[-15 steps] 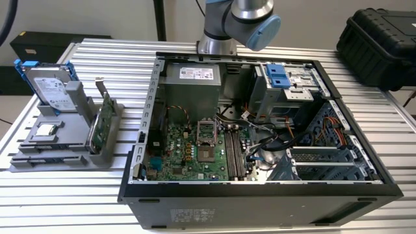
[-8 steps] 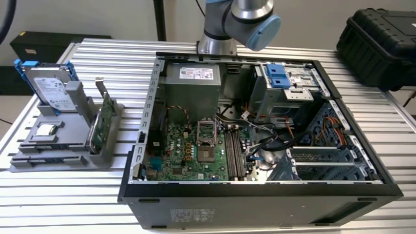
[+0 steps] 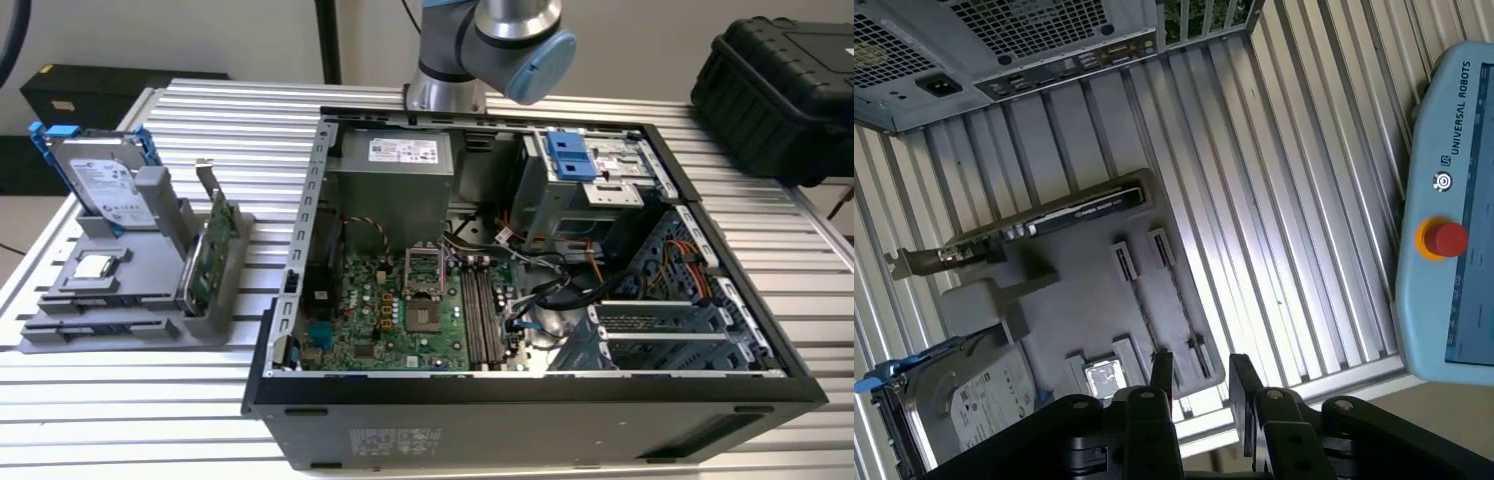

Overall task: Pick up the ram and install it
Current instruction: 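Pick up the ram and move it above insertion slot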

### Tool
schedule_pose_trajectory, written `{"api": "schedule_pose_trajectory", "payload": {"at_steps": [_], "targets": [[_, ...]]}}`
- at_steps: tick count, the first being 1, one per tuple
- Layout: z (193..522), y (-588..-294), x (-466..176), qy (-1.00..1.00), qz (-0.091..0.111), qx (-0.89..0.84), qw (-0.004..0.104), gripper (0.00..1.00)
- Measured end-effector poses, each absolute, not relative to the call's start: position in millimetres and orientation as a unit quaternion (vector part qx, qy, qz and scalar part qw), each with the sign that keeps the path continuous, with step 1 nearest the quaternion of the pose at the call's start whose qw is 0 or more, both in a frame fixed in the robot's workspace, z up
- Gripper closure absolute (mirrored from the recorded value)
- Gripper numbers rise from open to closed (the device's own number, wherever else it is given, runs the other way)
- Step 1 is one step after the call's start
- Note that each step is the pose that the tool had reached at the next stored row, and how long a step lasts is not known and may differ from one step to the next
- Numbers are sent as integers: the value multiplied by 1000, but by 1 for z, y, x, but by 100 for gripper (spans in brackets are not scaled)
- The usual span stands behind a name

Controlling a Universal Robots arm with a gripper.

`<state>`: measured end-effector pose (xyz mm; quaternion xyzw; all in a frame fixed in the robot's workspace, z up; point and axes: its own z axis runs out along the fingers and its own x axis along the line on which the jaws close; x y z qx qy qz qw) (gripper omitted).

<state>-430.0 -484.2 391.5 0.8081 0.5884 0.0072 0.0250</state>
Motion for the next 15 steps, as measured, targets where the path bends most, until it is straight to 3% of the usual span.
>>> {"api": "schedule_pose_trajectory", "payload": {"at_steps": [15], "targets": [[390,-484,-430,589,7,808,27,0]]}}
